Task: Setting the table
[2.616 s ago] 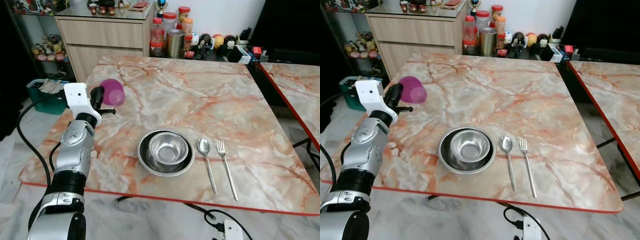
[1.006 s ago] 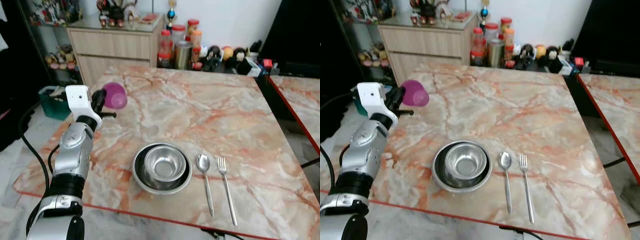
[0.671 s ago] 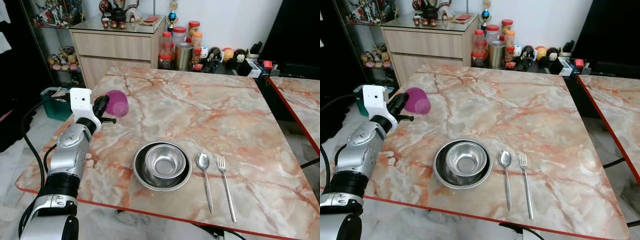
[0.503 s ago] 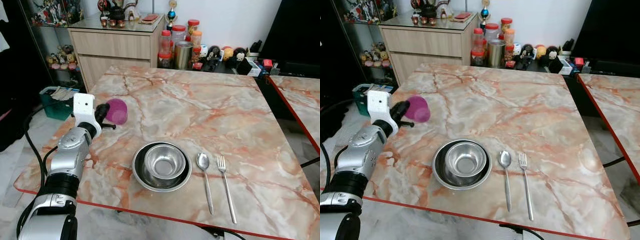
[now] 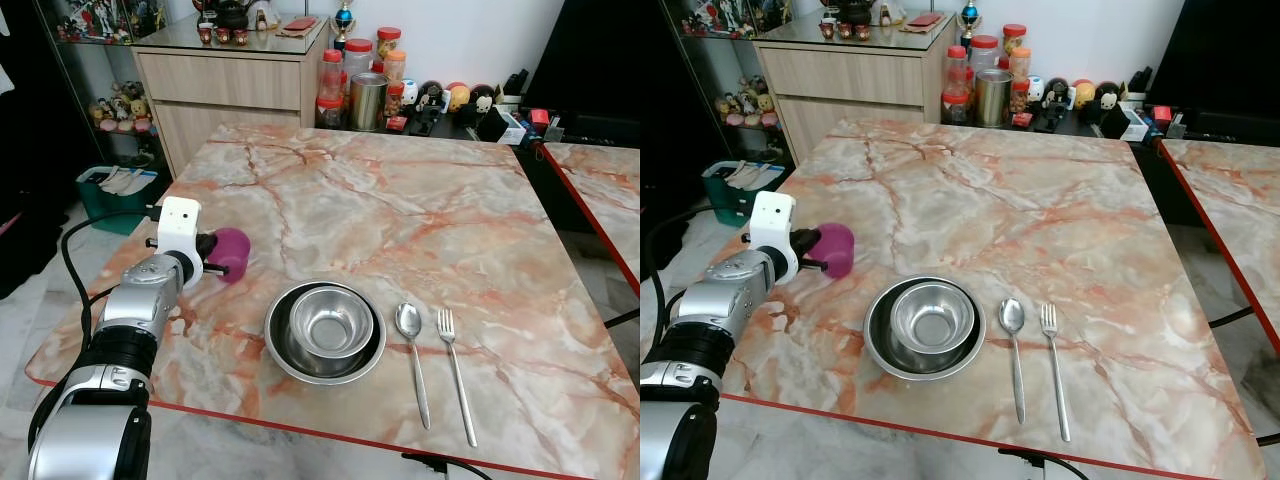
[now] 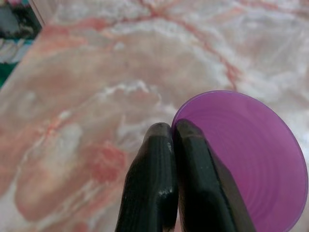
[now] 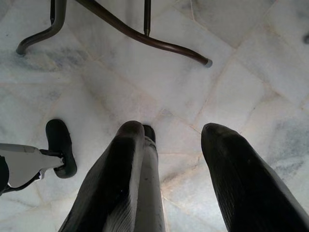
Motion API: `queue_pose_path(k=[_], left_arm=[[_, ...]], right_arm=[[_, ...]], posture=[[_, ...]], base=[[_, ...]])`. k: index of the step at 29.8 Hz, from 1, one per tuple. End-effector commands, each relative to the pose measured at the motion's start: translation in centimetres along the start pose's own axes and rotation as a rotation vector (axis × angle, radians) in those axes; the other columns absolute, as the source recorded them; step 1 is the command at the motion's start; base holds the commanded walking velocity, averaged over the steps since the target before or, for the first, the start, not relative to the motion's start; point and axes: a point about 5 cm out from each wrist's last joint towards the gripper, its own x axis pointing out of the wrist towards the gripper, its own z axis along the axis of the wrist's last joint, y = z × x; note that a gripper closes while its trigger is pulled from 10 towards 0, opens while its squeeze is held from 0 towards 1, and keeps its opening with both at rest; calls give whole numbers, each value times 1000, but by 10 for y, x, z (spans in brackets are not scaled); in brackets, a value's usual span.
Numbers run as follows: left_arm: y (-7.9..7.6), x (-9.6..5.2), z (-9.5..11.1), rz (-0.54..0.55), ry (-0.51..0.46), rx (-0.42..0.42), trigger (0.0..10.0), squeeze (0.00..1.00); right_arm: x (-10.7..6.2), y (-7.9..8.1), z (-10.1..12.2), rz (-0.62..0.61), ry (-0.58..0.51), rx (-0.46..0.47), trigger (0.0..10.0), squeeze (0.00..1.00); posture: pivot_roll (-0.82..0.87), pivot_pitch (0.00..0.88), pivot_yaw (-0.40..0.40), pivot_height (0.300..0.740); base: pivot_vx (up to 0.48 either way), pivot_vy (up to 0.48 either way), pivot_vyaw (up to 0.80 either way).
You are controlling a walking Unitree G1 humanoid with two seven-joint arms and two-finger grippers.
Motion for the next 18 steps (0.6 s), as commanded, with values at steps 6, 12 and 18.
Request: queue_pose_path(k=[6, 12, 18], left_arm=[[0, 2, 3, -2, 36, 19, 10000, 0], [-3, 1, 3, -23, 43, 5, 10000, 0], [-5, 1, 4, -38, 44, 6, 10000, 1000]], right_arm=[[-1, -2, -3, -10, 8, 11, 10000, 0], [-1, -3, -4, -11, 12, 8, 10000, 0], [-1, -3, -4, -11, 13, 7, 10000, 0]], posture=[[24, 0, -21, 740], [27, 0, -23, 740], [26, 0, -24, 740]], base=[[0, 0, 0], [0, 0, 0], [0, 0, 0]])
